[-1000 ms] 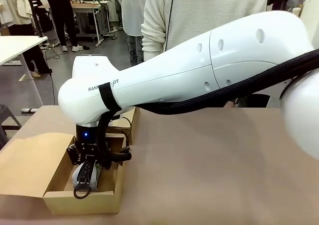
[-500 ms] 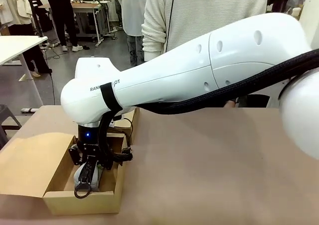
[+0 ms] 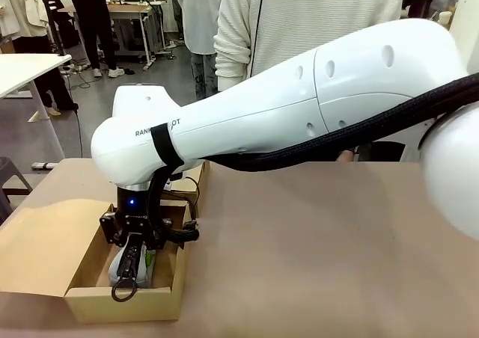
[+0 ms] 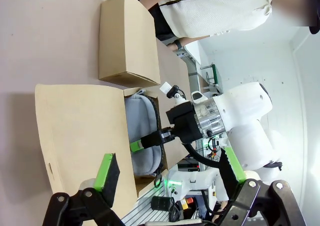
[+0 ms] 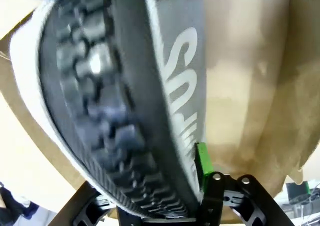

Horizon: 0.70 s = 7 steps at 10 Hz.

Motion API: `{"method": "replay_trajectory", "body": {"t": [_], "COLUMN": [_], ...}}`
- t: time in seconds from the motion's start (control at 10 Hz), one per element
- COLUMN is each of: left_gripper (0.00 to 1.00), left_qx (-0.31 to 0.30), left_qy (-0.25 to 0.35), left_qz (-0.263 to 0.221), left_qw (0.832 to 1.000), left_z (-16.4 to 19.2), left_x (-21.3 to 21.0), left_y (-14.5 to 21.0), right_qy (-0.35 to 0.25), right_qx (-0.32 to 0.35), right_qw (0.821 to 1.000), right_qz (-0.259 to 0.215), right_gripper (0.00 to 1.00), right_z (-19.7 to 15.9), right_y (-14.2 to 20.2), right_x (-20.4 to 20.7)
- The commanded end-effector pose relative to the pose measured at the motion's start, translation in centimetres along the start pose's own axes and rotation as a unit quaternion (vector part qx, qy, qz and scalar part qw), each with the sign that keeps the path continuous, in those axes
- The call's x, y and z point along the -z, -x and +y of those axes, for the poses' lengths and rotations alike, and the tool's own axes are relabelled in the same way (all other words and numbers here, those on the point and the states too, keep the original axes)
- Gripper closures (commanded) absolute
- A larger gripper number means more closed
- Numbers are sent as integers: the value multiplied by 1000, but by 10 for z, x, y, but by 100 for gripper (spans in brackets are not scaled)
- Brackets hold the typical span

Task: Place items inside the box.
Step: Pick up a Pencil pouch or Stapler and place it inside the Mailer Box closest to the robot.

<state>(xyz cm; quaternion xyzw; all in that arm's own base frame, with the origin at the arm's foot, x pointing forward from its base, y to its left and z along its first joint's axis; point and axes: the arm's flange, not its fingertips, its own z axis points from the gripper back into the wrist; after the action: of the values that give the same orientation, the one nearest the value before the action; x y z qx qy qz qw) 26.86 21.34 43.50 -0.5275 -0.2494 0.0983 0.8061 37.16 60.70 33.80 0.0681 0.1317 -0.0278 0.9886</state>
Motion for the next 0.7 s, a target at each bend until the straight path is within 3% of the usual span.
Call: {"method": "replay_trajectory", "body": {"t": [0.0, 0.1, 0.6], "left_gripper": [0, 0, 0], "left_qx": [7, 7, 7], "left_qy": [11, 11, 11], "left_qz": [-6, -6, -6], "left_qw": [1000, 1000, 1000], "left_z": [-1, -1, -1], "left_x": [0, 0, 0], "left_y": [1, 1, 1], "right_qy": [-10, -14, -25], "right_qx": [-7, -6, -13], "right_qw": [1000, 1000, 998], "right_qz": [2, -5, -54], "right_gripper": [6, 0, 0], "right_z": [-9, -11, -24], "right_y": [5, 7, 22], "right_x": [-8, -12, -33]}}
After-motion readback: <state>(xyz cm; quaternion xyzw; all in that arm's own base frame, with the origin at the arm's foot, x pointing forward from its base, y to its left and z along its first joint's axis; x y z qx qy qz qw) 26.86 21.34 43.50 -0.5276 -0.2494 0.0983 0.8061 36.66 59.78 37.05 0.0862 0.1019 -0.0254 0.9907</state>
